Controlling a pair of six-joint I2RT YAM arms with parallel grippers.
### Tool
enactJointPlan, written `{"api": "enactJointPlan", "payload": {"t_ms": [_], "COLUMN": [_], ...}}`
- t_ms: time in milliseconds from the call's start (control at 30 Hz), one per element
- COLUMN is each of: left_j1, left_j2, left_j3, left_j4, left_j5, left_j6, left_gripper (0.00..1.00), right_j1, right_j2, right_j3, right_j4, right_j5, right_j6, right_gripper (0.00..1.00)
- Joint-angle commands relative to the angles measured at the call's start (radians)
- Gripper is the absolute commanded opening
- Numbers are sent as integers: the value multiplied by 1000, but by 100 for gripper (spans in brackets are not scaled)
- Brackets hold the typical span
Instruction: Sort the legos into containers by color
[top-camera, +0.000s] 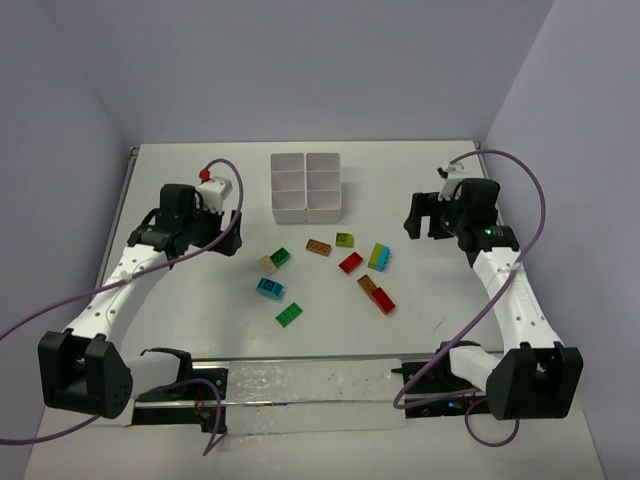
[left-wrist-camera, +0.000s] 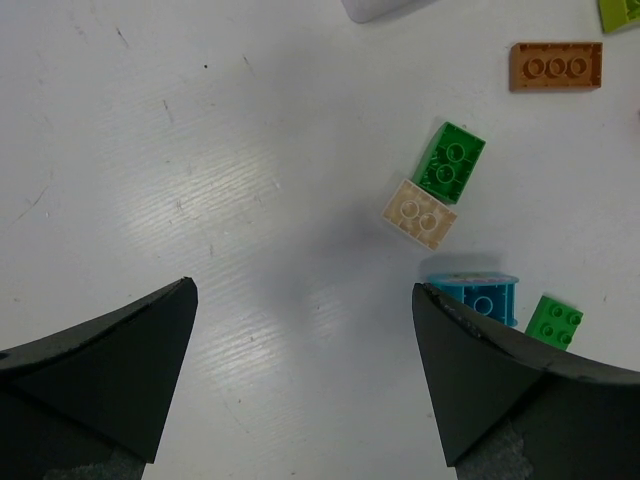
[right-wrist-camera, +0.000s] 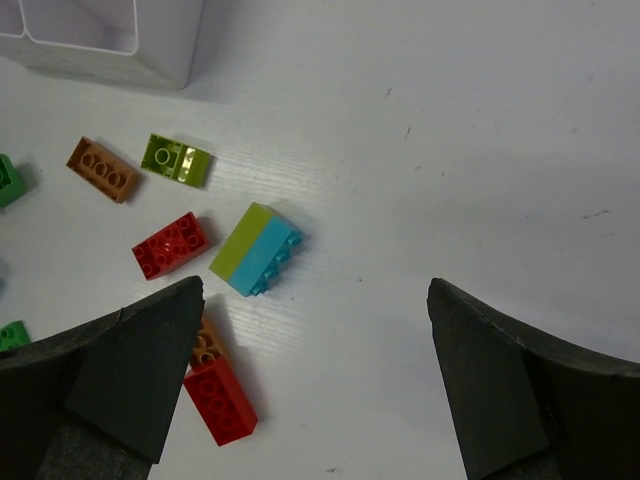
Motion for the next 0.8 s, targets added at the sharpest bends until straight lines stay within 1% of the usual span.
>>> {"api": "enactJointPlan", "payload": {"t_ms": [0,33,67,133,167,200,300,400,500,633,700,767], "left_j1": [-45,-88,-93,-197,-266,-308,-368,-506,-580,-672,-690,-710], "left_j2": [-33,-49,-51,-70,-67,-52,-12,26,47,119,135,171], "left_j3": [62,62,60,46,43,40,32,6,-8,3,2,0], "left_j4": [11,12,12,11,1,-15,-41,-68,-71,-92,-85,-68], "left_j5": [57,57,57,18,-3,7,31,-19,-40,-103,-123,-174], "left_j6": [-12,-12,-12,0,0,-11,-40,-33,-31,-54,-59,-71], "left_gripper": [99,99,99,99,99,99,95,89,88,82,81,80], "right_j1": [12,12,12,12,12,12,12,12,12,12,12,12], "right_j2": [-28,-29,-30,-37,-43,-48,-57,-73,-80,-88,-89,-85], "right_j3": [-12,-20,-24,-35,-39,-43,-48,-63,-75,-75,-75,-75], "right_j4": [34,41,44,47,48,49,46,49,56,51,51,50], "right_j5": [13,12,12,19,23,26,38,49,54,68,67,65], "right_j6": [9,11,11,9,8,7,4,2,1,-2,-2,-1], "right_gripper": [100,100,100,100,100,100,100,100,100,100,100,100]}}
